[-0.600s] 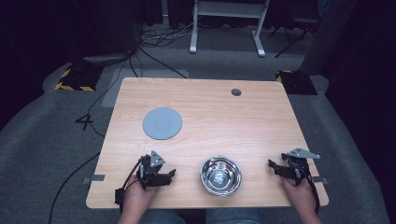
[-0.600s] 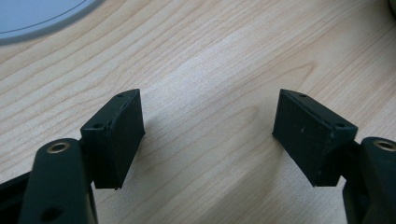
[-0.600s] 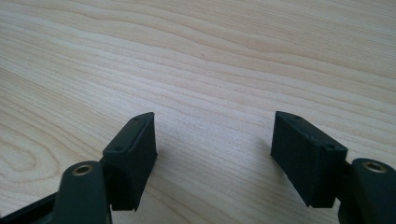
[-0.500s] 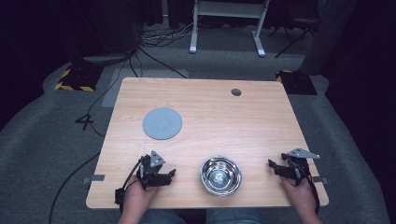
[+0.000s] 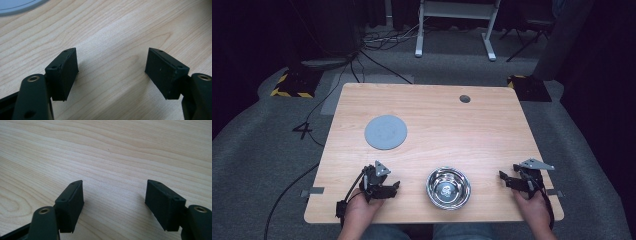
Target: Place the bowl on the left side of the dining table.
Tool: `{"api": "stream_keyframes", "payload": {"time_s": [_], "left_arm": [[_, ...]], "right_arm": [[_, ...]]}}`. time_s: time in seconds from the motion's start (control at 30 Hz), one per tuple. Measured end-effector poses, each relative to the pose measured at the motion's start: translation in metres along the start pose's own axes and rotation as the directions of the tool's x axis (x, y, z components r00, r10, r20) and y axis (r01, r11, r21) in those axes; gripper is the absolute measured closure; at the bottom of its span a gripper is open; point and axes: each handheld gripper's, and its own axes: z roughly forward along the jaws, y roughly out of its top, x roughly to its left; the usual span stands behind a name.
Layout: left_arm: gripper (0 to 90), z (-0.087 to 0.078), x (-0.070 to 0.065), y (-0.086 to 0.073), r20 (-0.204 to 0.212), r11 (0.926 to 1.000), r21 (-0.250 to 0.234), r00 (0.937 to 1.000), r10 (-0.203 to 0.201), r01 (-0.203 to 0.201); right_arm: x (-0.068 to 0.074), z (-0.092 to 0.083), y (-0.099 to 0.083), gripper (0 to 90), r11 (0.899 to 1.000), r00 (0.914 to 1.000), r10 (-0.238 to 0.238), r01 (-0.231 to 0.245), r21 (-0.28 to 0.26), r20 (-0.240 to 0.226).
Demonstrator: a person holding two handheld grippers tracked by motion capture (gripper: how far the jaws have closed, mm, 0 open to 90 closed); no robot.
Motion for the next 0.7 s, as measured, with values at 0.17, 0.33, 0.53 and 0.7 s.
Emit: {"api": "stream_keyframes", "payload": {"time_s": [0.17,0.33,0.53,0.7], "left_arm": [[26.3,0.0000,-0.0021,0.0015,0.009,0.9996,0.020,0.9998,-0.019,0.019],[26.2,-0.0007,-0.0022,-0.0012,0.005,0.9999,0.007,0.9999,-0.016,0.016],[27.9,-0.0009,-0.0029,-0.0002,-0.002,0.9994,0.011,0.9994,-0.034,0.034],[32.3,-0.0034,-0.0002,0.0019,-0.022,0.9988,0.032,0.9991,-0.036,0.037]], "right_arm": [[0.0000,0.0000,0.0000,31.1,1.000,1.0000,0.000,0.000,0.000,0.000],[0.0001,0.0000,0.0001,31.1,1.000,1.0000,0.002,-0.002,0.000,-0.001],[-0.0007,0.0000,-0.0001,31.1,1.000,1.0000,-0.008,0.008,0.002,0.005],[-0.0009,0.0000,-0.0001,31.1,1.000,0.9999,-0.010,0.010,0.003,0.006]]}}
